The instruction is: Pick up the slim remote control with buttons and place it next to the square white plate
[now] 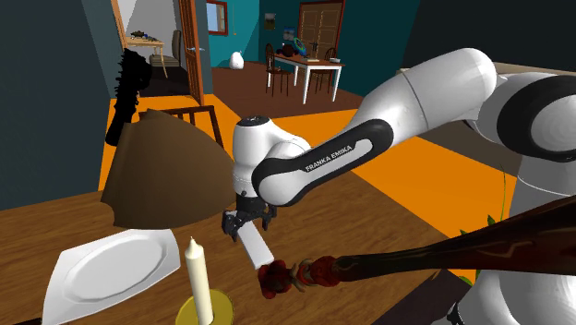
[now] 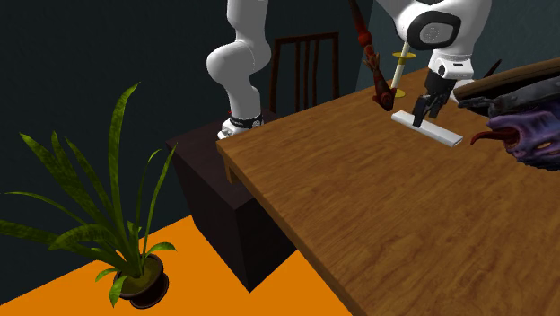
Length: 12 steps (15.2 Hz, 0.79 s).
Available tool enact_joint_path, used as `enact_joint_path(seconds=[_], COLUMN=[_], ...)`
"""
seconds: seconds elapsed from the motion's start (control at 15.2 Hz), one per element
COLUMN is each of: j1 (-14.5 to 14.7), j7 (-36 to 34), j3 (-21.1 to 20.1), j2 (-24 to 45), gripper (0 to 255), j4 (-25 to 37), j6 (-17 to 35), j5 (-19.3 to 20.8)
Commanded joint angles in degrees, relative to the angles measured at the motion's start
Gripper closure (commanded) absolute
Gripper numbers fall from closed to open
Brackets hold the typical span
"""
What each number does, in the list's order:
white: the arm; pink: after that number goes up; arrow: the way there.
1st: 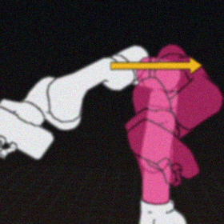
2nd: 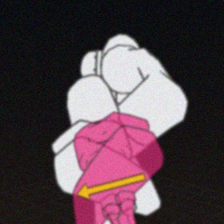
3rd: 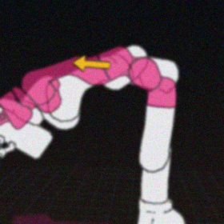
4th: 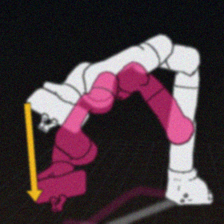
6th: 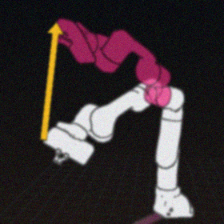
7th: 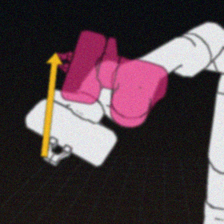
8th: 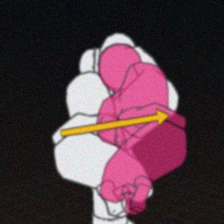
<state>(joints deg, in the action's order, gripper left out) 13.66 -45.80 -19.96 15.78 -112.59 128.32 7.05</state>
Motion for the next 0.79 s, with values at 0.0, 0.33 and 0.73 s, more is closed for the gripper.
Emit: enact_joint_path(seconds=[0.0,0.33,0.73], j1=[-0.14,-0.45,-0.45], j7=[0.35,1.20,1.20], j3=[-0.19,-0.57,-0.57], j2=[-1.05,-3.66,-3.65], gripper=[0,0,0], j4=[0.68,2.92,2.93], j6=[-1.66,-6.33,-6.33], j5=[-0.53,-1.83,-1.83])
